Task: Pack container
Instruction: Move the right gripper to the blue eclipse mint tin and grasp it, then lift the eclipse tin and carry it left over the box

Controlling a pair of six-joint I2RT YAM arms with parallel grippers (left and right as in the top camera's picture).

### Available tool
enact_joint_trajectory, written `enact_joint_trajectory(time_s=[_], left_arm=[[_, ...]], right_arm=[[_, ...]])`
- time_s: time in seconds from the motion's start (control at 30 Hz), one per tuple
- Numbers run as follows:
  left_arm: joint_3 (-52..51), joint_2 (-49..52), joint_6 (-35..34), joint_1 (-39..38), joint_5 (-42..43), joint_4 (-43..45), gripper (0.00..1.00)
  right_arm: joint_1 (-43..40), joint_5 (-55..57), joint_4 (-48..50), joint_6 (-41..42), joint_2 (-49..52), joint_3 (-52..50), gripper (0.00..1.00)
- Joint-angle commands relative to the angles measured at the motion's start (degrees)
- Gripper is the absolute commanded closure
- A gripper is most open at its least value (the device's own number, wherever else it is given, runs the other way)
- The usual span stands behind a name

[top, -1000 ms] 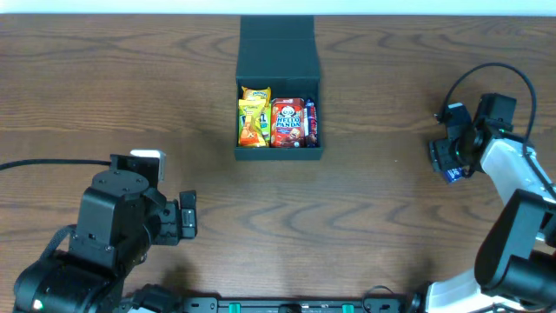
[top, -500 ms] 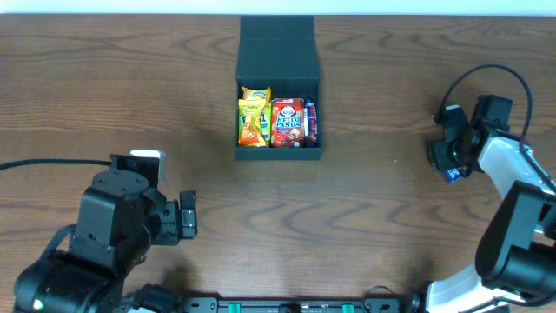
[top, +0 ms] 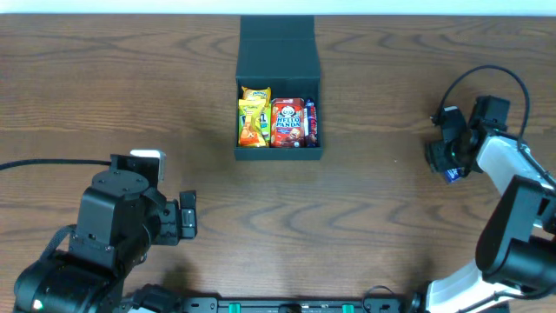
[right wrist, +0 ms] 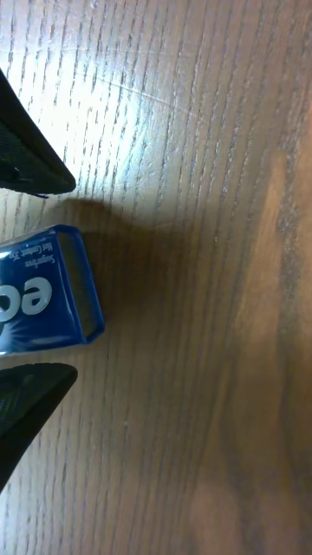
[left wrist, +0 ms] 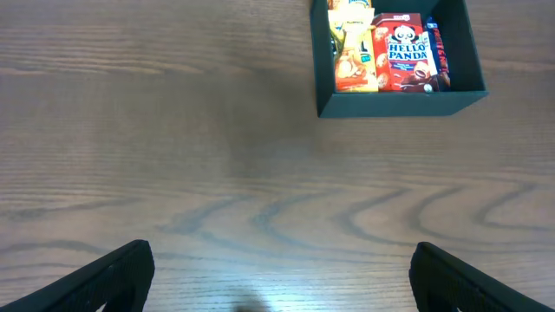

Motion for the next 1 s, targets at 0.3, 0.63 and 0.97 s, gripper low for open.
enact_joint_trajectory(time_s=[0.3,0.63,0.97], left_arm=[[0.7,-0.2,1.2,0.2,0.0,0.0,0.05],[0.7,-0.2,1.2,0.2,0.0,-0.1,0.05],[0.7,-0.2,1.2,0.2,0.0,0.0,0.05]], right_arm=[[-0.6,-0.7,0.1,0.5,1.2,-0.4,0.55],[-0.6,-0.7,0.1,1.5,1.2,-0.4,0.73],[-0.2,-0.7,1.5,9.7,1.2,-0.3,0.99]])
